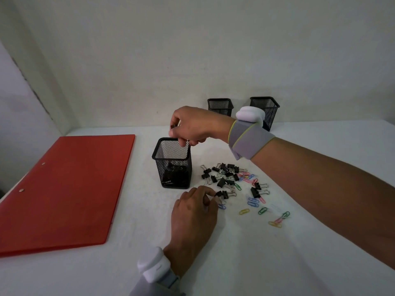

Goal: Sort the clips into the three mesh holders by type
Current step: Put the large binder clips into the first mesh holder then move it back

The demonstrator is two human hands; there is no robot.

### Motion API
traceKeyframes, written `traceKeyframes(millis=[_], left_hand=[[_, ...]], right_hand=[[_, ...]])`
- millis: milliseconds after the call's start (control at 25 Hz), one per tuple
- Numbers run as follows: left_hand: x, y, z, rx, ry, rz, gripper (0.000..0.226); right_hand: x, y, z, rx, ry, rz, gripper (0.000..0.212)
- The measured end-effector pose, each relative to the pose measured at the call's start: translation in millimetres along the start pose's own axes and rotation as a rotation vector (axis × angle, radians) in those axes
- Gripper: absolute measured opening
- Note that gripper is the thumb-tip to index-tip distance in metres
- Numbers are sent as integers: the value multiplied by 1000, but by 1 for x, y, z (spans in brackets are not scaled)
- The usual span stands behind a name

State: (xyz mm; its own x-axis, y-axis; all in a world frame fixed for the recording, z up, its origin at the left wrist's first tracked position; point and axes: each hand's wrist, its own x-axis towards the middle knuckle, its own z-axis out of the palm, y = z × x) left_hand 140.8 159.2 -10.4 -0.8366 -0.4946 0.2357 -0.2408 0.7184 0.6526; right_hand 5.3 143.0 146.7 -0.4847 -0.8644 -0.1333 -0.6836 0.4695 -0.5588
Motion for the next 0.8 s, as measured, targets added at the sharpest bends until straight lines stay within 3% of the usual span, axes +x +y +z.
traceKeyframes(millis=[160, 320, 480, 600, 800], left_hand=[[0, -1, 1, -1, -15, -2, 13], [-1, 0, 0, -5, -14, -1, 12], [-1, 0, -1, -1, -17, 4, 13], [-1, 0, -3, -17, -34, 2, 13], [-1, 0, -1, -17, -18, 19, 14]], right_hand=[[-4, -8, 2, -128, 43, -15, 44], [-4, -15, 0, -32, 8, 22, 33], [-8, -13, -4, -61, -83, -20, 35], [4, -8, 5, -164, -31, -76, 26], [14, -11, 12, -202, 36, -115, 31]])
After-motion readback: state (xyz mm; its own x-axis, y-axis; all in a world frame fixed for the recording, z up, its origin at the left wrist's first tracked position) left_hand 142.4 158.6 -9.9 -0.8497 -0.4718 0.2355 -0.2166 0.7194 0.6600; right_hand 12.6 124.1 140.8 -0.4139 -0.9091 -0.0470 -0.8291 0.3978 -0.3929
